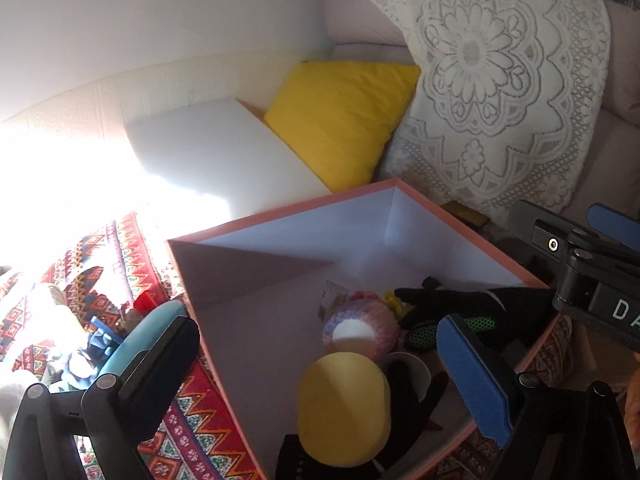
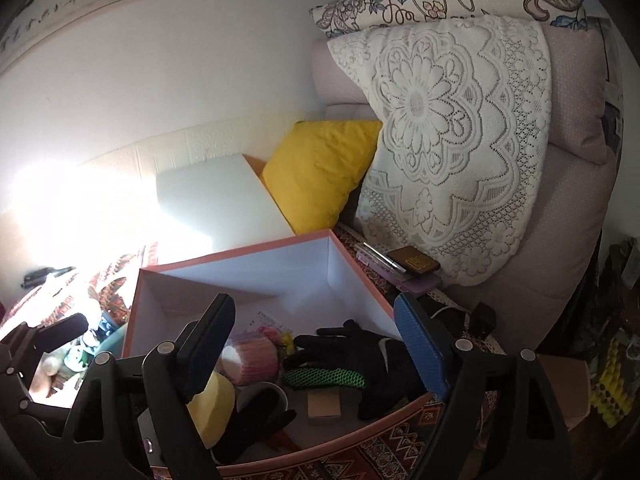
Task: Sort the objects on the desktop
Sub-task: 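Move both tools back to the pile and reach for the teal glasses case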
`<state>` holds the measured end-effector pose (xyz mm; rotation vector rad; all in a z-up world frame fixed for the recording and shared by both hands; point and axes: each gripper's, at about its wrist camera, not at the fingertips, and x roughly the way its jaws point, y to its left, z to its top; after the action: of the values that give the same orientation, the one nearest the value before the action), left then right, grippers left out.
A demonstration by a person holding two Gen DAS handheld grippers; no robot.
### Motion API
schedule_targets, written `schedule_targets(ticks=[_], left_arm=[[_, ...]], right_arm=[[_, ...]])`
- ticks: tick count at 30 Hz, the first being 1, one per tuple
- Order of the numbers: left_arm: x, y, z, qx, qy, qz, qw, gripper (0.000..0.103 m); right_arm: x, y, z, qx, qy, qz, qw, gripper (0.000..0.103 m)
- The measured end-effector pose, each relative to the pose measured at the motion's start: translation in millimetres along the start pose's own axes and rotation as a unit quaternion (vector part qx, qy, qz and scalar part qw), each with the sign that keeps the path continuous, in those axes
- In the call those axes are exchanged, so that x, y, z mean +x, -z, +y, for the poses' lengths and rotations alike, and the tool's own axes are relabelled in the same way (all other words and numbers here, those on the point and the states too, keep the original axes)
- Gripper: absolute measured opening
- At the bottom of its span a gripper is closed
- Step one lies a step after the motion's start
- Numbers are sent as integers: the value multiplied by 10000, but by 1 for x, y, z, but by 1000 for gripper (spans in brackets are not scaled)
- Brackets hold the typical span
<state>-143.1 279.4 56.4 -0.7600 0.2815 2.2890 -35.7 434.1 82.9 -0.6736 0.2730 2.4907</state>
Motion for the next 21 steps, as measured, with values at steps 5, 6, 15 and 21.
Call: schedule_targets(ticks=[5, 6, 15, 21], left_arm=[[-21, 16, 40, -255, -207, 28, 9995, 99], [-26, 21, 50, -313, -271, 36, 9991, 99], [-94, 91, 160, -778, -1316, 130, 9882, 101], [-110, 168, 244, -985, -2110, 601, 9706, 102]], right_arm=[[-6, -2, 25, 8, -94, -17, 10000, 89], [-8, -2, 30, 9, -113, -21, 9999, 89], [-21, 6, 123, -359, -758, -110, 9964, 93], [-19, 32, 225, -684, -2094, 312, 9749, 94]])
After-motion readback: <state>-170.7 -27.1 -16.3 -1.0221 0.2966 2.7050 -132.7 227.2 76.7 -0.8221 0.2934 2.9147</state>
